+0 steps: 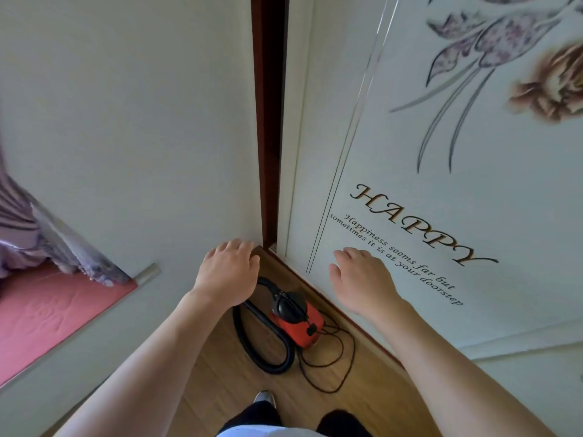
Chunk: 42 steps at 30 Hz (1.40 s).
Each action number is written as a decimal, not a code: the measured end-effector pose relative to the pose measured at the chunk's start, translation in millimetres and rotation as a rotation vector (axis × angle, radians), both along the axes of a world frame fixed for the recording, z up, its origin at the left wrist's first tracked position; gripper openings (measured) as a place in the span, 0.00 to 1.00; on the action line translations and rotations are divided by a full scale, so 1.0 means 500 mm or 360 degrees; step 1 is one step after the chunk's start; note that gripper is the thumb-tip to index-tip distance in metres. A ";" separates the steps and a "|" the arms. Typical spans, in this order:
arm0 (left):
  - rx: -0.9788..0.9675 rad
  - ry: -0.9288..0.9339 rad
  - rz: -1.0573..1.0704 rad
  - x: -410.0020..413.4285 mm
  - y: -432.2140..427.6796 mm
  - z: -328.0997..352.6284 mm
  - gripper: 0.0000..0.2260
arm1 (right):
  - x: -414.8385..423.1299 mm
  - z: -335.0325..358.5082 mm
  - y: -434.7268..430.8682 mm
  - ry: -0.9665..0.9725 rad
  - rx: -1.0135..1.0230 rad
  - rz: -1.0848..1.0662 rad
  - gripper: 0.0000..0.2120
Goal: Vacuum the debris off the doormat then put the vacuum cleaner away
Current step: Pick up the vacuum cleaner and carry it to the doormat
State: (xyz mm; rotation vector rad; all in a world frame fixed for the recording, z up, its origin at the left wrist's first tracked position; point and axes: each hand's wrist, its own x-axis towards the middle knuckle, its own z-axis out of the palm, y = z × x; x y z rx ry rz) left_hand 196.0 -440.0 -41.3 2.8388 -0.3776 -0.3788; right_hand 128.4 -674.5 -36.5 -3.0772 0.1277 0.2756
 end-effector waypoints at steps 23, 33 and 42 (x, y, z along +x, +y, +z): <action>0.0094 0.0079 0.0862 -0.187 -0.172 -0.044 0.21 | 0.115 -0.051 -0.146 0.0219 0.0160 0.0797 0.22; 0.0040 0.0125 0.0968 -0.209 -0.188 -0.122 0.20 | 0.136 -0.142 -0.131 0.0344 0.0180 0.0845 0.22; 0.0006 0.0189 0.0890 -0.143 -0.166 -0.275 0.21 | 0.187 -0.268 -0.128 0.0383 0.0115 0.0760 0.23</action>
